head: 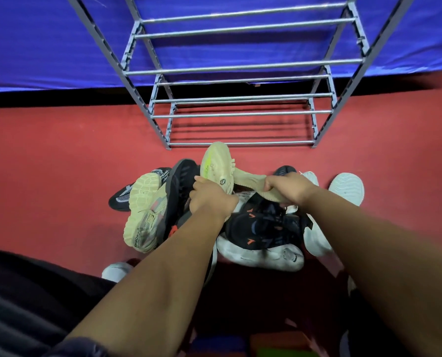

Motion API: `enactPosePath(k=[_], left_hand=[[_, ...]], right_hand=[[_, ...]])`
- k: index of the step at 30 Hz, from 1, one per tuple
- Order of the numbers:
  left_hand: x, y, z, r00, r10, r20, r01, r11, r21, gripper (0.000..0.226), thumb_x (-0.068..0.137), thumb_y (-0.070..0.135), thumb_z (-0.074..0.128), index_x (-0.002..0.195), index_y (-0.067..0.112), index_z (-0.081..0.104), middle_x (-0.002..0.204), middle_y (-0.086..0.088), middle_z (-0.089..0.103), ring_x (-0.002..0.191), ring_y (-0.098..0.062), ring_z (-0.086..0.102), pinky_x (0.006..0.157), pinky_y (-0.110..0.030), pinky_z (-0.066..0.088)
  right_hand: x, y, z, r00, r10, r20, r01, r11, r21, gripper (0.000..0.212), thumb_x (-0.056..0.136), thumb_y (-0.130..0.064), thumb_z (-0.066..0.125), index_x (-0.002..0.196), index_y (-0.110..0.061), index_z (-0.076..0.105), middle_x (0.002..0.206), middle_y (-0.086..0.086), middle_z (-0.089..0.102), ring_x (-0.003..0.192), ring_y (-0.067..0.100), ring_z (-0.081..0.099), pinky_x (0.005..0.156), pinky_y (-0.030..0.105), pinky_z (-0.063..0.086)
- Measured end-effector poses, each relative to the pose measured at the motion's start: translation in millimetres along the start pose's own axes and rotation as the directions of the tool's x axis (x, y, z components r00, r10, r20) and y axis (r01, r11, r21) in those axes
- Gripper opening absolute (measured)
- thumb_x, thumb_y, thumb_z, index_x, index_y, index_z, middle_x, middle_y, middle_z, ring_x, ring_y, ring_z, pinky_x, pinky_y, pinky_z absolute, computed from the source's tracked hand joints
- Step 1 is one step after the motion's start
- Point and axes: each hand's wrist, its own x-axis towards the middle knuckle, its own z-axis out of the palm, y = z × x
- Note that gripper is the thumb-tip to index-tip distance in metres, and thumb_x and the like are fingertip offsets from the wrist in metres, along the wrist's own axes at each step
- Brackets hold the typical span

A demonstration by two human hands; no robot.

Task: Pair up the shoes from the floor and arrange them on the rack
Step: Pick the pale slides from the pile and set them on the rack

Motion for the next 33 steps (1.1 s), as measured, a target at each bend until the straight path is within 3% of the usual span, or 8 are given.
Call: enactPosePath(k=[3,7,10,16,20,27,30,33], left_hand=[[8.9,17.2,-8.9,0.999,0.029,-0.017,-0.03,0.997,-0.073,0.12,0.078,0.059,0.066,0.164,-0.002,0.009,0.152,-0.015,0.044,0.134,-0.035,0.051,0.103,-0.048,0.051],[28.9,40.5,-16.7,0.998,0.049,-0.031,-0.054,0.977,-0.206,0.089,0.068,0.057,0.065,0.137,0.003,0.05,0.108,-0.005,0.067,0.091,-0.027,0.07,0.074,-0.039,0.062],[47.9,55.1,-14.8,0.991,0.133,-0.027,-0.136,0.965,-0.227,0.079,0.073,0.05,0.066,0.134,0.003,0.051,0.102,-0.003,0.066,0.084,-0.025,0.069,0.06,-0.03,0.052],[102.1,100.9,-5.2,0.979,0.204,-0.01,-0.195,0.919,-0.344,0.079,0.074,0.046,0.063,0.137,0.001,0.047,0.118,-0.009,0.063,0.096,-0.029,0.068,0.072,-0.035,0.057],[131.4,138.3,8.2,0.968,0.251,-0.013,-0.243,0.919,-0.31,0.101,0.088,0.039,0.065,0.163,-0.006,0.013,0.155,-0.018,0.037,0.134,-0.038,0.049,0.112,-0.046,0.046],[172.7,195.5,31.0,0.938,0.318,-0.138,-0.333,0.937,-0.103,0.047,0.096,0.042,0.056,0.119,0.003,0.066,0.122,-0.018,0.063,0.114,-0.038,0.056,0.102,-0.044,0.046],[185.6,208.3,42.2,0.895,0.422,-0.146,-0.427,0.904,-0.002,0.039,0.099,0.042,0.054,0.115,0.011,0.073,0.123,-0.012,0.067,0.116,-0.037,0.058,0.103,-0.043,0.043],[194.5,209.1,49.4,0.915,0.4,-0.044,-0.403,0.913,-0.065,0.053,0.09,0.054,0.07,0.12,0.011,0.07,0.118,-0.012,0.069,0.115,-0.032,0.059,0.102,-0.034,0.047]], right_hand=[[5.9,-0.6,-12.3,0.989,-0.018,-0.149,0.02,1.0,0.01,0.035,0.075,-0.04,0.074,0.094,-0.01,0.07,0.084,0.002,0.068,0.072,0.021,0.064,0.061,0.029,0.048],[24.5,-3.4,-20.1,0.956,-0.03,-0.291,0.033,0.999,0.005,0.036,0.077,-0.046,0.073,0.097,-0.015,0.071,0.083,0.002,0.072,0.077,0.023,0.068,0.062,0.032,0.051],[46.1,-8.7,-28.8,0.935,-0.033,-0.353,0.025,0.999,-0.029,0.035,0.081,-0.041,0.077,0.1,-0.012,0.072,0.088,0.005,0.072,0.081,0.028,0.067,0.064,0.033,0.05],[110.4,-15.2,-55.8,0.907,-0.047,-0.419,0.004,0.995,-0.103,0.037,0.082,-0.035,0.079,0.11,-0.011,0.075,0.099,0.009,0.075,0.089,0.033,0.068,0.074,0.033,0.051],[152.5,-23.4,-67.5,0.837,-0.097,-0.539,-0.016,0.979,-0.201,0.043,0.084,-0.041,0.075,0.11,-0.007,0.069,0.107,0.013,0.071,0.104,0.039,0.065,0.091,0.041,0.055],[202.4,-34.7,-78.4,0.766,-0.124,-0.631,-0.039,0.97,-0.239,0.05,0.095,-0.049,0.058,0.111,-0.003,0.069,0.113,0.016,0.068,0.113,0.04,0.059,0.097,0.039,0.049],[212.8,-40.9,-86.7,0.798,-0.178,-0.575,-0.094,0.907,-0.41,0.046,0.099,-0.042,0.045,0.102,-0.005,0.073,0.108,0.016,0.069,0.11,0.036,0.056,0.093,0.038,0.045],[219.1,-42.4,-88.3,0.832,-0.153,-0.533,-0.161,0.853,-0.496,0.047,0.106,-0.042,0.041,0.117,-0.005,0.069,0.123,0.016,0.065,0.121,0.034,0.052,0.098,0.04,0.047]])
